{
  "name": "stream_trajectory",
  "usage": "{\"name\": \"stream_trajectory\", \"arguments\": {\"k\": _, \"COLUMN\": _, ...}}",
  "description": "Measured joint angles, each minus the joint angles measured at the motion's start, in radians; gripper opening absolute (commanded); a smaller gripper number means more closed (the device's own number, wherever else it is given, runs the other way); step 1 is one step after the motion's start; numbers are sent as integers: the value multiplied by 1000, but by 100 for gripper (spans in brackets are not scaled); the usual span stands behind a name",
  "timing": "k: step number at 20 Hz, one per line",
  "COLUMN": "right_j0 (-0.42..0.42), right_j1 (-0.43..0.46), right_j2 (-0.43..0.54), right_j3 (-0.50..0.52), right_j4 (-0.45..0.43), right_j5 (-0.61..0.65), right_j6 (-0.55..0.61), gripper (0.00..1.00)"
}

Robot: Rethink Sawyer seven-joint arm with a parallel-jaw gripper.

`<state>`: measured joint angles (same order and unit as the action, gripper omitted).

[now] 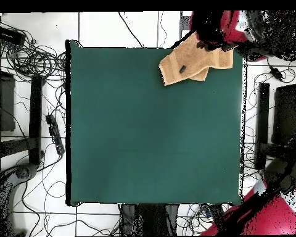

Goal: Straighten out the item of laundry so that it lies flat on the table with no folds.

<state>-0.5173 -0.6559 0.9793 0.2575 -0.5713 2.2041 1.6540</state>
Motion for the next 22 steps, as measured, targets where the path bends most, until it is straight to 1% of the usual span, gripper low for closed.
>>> {"name": "stream_trajectory", "arguments": {"k": 4, "right_j0": -2, "right_j1": 4, "right_j2": 6, "right_j3": 0, "right_j4": -18, "right_j5": 4, "right_j6": 0, "gripper": 0}}
{"name": "stream_trajectory", "arguments": {"k": 12, "right_j0": -32, "right_j1": -11, "right_j2": 14, "right_j3": 2, "right_j4": -2, "right_j5": 5, "right_j6": 0, "gripper": 0}}
{"name": "stream_trajectory", "arguments": {"k": 17, "right_j0": -34, "right_j1": -32, "right_j2": 14, "right_j3": 7, "right_j4": -2, "right_j5": 5, "right_j6": 0, "gripper": 0}}
{"name": "stream_trajectory", "arguments": {"k": 22, "right_j0": -33, "right_j1": -63, "right_j2": 13, "right_j3": 33, "right_j4": 34, "right_j5": 5, "right_j6": 0, "gripper": 0}}
